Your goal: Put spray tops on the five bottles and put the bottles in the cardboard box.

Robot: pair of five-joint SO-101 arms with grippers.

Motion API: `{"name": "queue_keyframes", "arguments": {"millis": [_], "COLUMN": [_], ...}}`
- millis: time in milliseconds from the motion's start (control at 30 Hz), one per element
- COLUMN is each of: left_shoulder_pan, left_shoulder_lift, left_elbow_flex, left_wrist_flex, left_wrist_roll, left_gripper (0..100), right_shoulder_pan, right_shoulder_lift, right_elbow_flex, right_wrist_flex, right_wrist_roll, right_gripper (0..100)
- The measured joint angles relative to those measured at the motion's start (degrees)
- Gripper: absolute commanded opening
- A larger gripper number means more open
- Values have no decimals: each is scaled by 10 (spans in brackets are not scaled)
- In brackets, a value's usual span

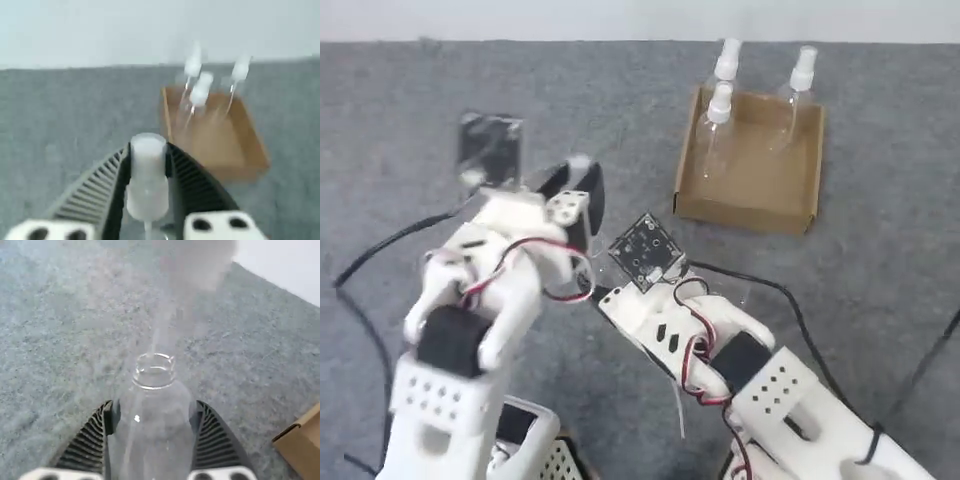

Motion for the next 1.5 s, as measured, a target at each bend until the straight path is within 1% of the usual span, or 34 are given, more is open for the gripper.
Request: {"name": "queue_keyframes", "arguments": {"millis": [133,333,400,500,633,767,867,1067,1167,1267,1433,1500], "left_shoulder_pan": [-1,-4,-18,-58,-105,-113,-93,-23,-16,-45,-148,-159], "left_shoulder_lift": [-46,-55,-55,-53,-8,43,57,57,57,57,57,56], "left_elbow_flex": [16,5,0,0,2,18,39,46,46,31,-36,-37], "left_wrist_flex": [0,0,0,0,0,0,0,0,0,0,6,17], "left_wrist_roll": [-15,-25,-25,-25,-40,-57,-63,-68,-70,-87,-99,-98], "left_gripper": [148,145,145,142,94,83,83,83,84,85,85,85], "right_shoulder_pan": [-2,-1,-2,-2,-2,-2,-2,-1,1,-2,-1,-1], "right_shoulder_lift": [-10,-11,-13,-14,-14,-14,-13,-13,-13,-13,-14,-14], "right_elbow_flex": [4,21,22,22,22,22,22,22,22,22,22,22], "right_wrist_flex": [-9,-20,-22,-22,-22,-22,-22,-22,-22,-22,-22,-22], "right_wrist_roll": [0,0,0,0,0,0,0,0,0,0,0,0], "right_gripper": [6,6,6,6,6,6,6,6,6,6,6,6]}}
